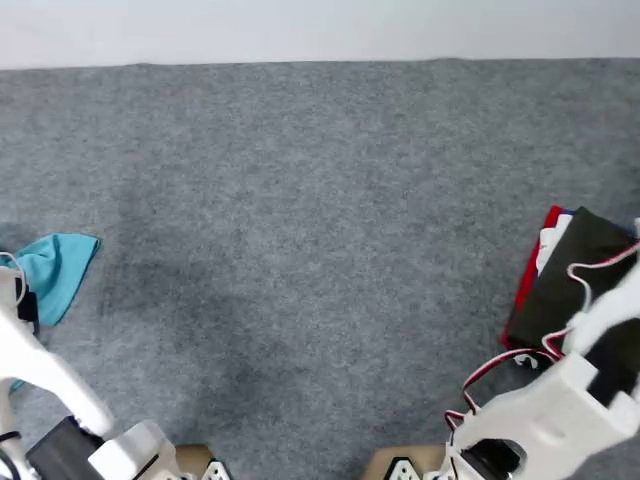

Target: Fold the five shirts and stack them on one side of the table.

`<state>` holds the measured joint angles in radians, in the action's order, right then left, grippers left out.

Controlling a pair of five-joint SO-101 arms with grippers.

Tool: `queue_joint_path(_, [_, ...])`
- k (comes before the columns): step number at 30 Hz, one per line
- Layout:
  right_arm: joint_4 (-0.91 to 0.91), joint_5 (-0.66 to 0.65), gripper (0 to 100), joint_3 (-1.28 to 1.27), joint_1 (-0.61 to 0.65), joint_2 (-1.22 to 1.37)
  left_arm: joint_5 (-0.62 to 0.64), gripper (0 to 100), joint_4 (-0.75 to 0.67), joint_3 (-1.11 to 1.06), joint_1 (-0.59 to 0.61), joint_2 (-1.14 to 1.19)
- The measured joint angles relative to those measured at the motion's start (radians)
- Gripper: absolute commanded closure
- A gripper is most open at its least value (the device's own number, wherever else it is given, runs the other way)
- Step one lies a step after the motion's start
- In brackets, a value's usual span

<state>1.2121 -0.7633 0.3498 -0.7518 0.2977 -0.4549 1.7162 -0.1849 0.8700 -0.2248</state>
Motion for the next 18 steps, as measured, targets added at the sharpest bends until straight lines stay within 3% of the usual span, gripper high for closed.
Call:
queue_joint_path(9, [-0.152,-0.077,98.7,0.002,-0.150,0.178,0.000,97,0.000,-0.003,0.000,0.000])
queue_joint_path(18, [-0.095,-0.054,98.8,0.037,-0.144,0.127,0.000,97,0.000,-0.003,0.000,0.000])
